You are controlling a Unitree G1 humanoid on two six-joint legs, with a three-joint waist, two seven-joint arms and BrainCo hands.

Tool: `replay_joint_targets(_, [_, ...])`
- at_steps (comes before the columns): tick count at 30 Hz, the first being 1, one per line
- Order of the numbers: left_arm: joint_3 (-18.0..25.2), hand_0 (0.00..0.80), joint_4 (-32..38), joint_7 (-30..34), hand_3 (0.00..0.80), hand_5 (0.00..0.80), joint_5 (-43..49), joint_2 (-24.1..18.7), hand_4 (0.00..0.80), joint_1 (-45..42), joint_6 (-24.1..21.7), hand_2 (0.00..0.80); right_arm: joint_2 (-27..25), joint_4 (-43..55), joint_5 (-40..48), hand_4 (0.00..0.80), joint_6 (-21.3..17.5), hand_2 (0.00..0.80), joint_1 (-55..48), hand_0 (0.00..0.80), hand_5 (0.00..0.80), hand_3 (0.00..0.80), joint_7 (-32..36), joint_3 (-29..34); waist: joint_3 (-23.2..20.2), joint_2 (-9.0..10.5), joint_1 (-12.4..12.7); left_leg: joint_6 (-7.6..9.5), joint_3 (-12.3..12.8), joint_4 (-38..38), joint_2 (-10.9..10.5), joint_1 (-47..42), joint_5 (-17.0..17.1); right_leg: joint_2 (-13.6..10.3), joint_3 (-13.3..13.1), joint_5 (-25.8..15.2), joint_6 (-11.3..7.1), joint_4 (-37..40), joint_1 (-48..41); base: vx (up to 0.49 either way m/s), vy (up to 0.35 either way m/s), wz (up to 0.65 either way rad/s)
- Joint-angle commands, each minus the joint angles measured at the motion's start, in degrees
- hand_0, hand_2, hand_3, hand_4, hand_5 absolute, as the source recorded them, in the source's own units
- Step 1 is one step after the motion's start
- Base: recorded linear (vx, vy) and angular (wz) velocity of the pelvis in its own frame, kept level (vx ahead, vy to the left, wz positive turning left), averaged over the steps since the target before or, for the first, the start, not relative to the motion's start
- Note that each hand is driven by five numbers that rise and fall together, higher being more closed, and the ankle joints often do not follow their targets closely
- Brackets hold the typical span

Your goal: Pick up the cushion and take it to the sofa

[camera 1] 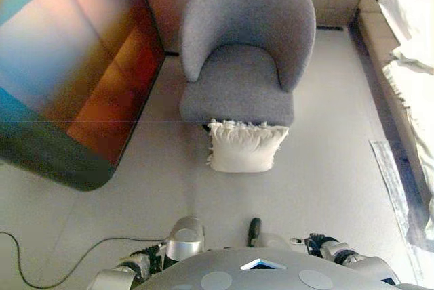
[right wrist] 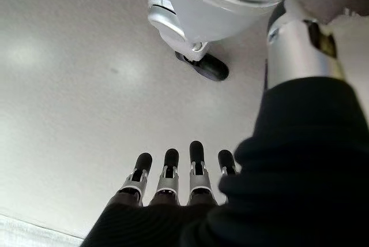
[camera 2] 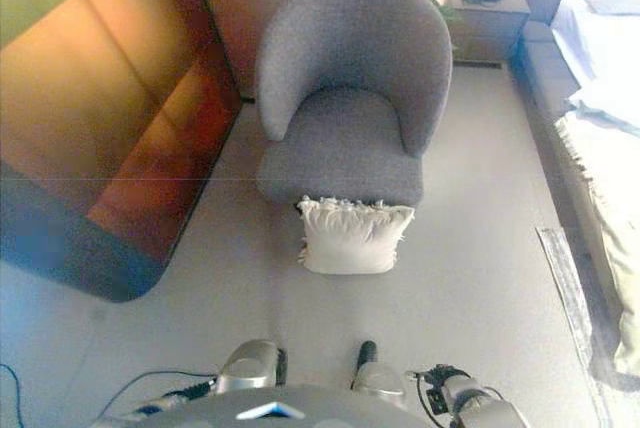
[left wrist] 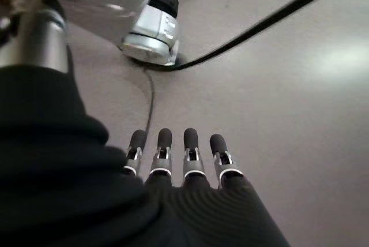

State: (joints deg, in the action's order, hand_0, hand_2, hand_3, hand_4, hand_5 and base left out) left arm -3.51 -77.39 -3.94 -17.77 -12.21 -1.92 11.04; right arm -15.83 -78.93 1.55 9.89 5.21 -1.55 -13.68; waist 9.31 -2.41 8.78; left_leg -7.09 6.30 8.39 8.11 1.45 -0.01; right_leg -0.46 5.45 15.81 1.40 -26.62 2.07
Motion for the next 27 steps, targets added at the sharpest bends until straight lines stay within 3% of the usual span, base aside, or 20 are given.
replay_joint_targets(1, [0.23,0.0,-0.97,1.13,0.0,0.0,0.02,-0.58,0.0,0.21,0.25,0.0,-1.21,1.4,-1.48,0.0,-1.0,0.0,0.02,0.0,0.0,0.0,-0.63,0.83,0.97,1.9,0.08,0.96,-1.49,-6.75,-1.54,9.98,14.76,-0.9,-3.37,-6.23,-1.88,24.79,-20.15,0.456,0.117,0.17])
replay_joint_targets(5, [0.37,0.0,-1.2,1.33,0.0,0.0,-0.58,0.03,0.0,-0.69,1.46,0.0,-0.67,0.61,-0.89,0.0,-0.02,0.0,-0.86,0.0,0.0,0.0,-0.99,0.72,-0.31,1.62,1.03,0.6,-1.75,-10.87,0.77,10.16,14.54,-1.34,-5.73,-1.17,-1.87,22.4,-23.58,0.498,0.108,0.14])
replay_joint_targets(8, [0.41,0.0,-1.59,0.28,0.0,0.0,-0.13,0.23,0.0,-0.48,2.03,0.0,-0.14,-0.28,-0.95,0.0,0.09,0.0,-1.09,0.0,0.0,0.0,-1.27,1.14,-0.85,1.28,0.91,0.34,-0.3,-9.63,3.07,10.65,13.93,-2.53,-5.46,1.79,-2.24,20.02,-24.41,0.524,0.147,-0.12])
replay_joint_targets(10, [0.42,0.0,-1.89,0.21,0.0,0.0,0.02,0.05,0.0,-0.3,2.11,0.0,0.15,-0.87,-1.17,0.0,0.11,0.0,-1.0,0.0,0.0,0.0,-1.38,1.43,-1.27,1.52,0.93,0.64,0.32,-10.55,2.99,10.38,12.38,-4.31,-5.07,2.07,-3.17,18.65,-24.53,0.509,0.188,-0.21])
replay_joint_targets(12, [0.7,0.0,-2.1,0.41,0.0,0.0,-0.2,-0.44,0.0,-0.09,1.77,0.0,0.46,-0.97,-2.16,0.0,0.37,0.0,-0.79,0.0,0.0,0.0,-1.04,2.02,-1.83,1.62,1.17,1.15,-1.61,-7.49,2.06,11.56,11.74,-5.87,-5.72,1.78,-4.39,16.31,-24.46,0.524,0.203,-0.36])
replay_joint_targets(14, [0.74,0.0,-1.85,0.73,0.0,0.0,-0.29,-1.12,0.0,0.56,1.92,0.0,0.52,-0.77,-3.21,0.0,0.36,0.0,-1.12,0.0,0.0,0.0,-0.35,2.46,-2.69,2.48,1.28,3.21,-2.03,-2.93,0.09,13.29,9.28,-8.15,-5.99,-1.25,-6.16,13.18,-24.42,0.48,0.199,-0.47])
replay_joint_targets(16, [0.31,0.0,-1.79,-0.02,0.0,0.0,-0.89,-1.96,0.0,1.77,2.84,0.0,0.96,0.2,-4.84,0.0,0.0,0.0,-1.36,0.0,0.0,0.0,0.33,2.57,-3.95,3.91,1.39,6.2,-1.85,-1.71,-2.72,13.26,6.87,-10.73,-5.83,-10.07,-9.59,8.23,-22.65,0.443,0.172,-0.44])
replay_joint_targets(17, [0.05,0.0,-1.71,-0.21,0.0,0.0,-1.08,-2.37,0.0,2.09,3.08,0.0,1.1,0.66,-5.76,0.0,-0.44,0.0,-1.39,0.0,0.0,0.0,0.76,2.59,-4.36,4.21,1.22,6.91,-1.61,-1.7,-3.41,12.8,6.24,-11.38,-5.59,-12.07,-10.12,6.55,-21.5,0.435,0.177,-0.1])
replay_joint_targets(19, [-0.4,0.0,-1.82,-0.2,0.0,0.0,-0.6,-3.45,0.0,3.61,3.73,0.0,1.13,2.31,-5.34,0.0,-0.39,0.0,-1.01,0.0,0.0,0.0,1.73,1.67,-4.98,3.73,0.99,8.63,-1.38,-2.63,-4.5,10.73,4.9,-12.72,-4.86,-16.95,-9.94,-0.81,-17.72,0.401,0.164,0.09])
replay_joint_targets(22, [-0.97,0.0,-1.87,-0.51,0.0,0.0,0.99,-4.47,0.0,5.12,4.31,0.0,1.52,3.43,-2.79,0.0,0.57,0.0,-0.43,0.0,0.0,0.0,0.52,1.33,-5.16,2.96,-0.16,10.0,-0.28,-2.88,-5.64,7.77,2.38,-13.2,-3.05,-19.32,-8.81,-7.24,-10.06,0.35,0.114,0.12])
replay_joint_targets(24, [-1.72,0.0,-1.76,-0.45,0.0,0.0,0.26,-4.76,0.0,5.92,4.61,0.0,1.7,3.79,-1.7,0.0,0.9,0.0,-0.09,0.0,0.0,0.0,-0.22,0.94,-4.92,2.83,-0.99,10.24,0.11,-3.24,-6.04,6.36,1.7,-11.56,-0.96,-16.28,-7.94,-4.84,-7.29,0.269,0.012,0.03])
replay_joint_targets(25, [-1.6,0.0,-1.68,-0.23,0.0,0.0,0.02,-4.92,0.0,6.7,4.75,0.0,1.84,3.73,-1.51,0.0,0.74,0.0,0.36,0.0,0.0,0.0,-1.07,0.95,-4.41,2.92,-1.67,9.98,1.0,-3.87,-6.35,4.83,1.32,-10.6,2.04,-13.74,-7.47,-0.98,-5.18,0.212,-0.06,-0.05])
replay_joint_targets(27, [-1.45,0.0,-1.18,-0.55,0.0,0.0,-0.08,-4.82,0.0,7.46,5.45,0.0,1.85,3.66,0.5,0.0,0.6,0.0,1.13,0.0,0.0,0.0,-2.38,1.28,-3.76,2.43,-2.4,9.08,1.94,-5.24,-5.95,2.28,1.04,-11.03,5.39,-13.59,-7.26,3.51,-1.4,0.166,-0.128,-0.09])
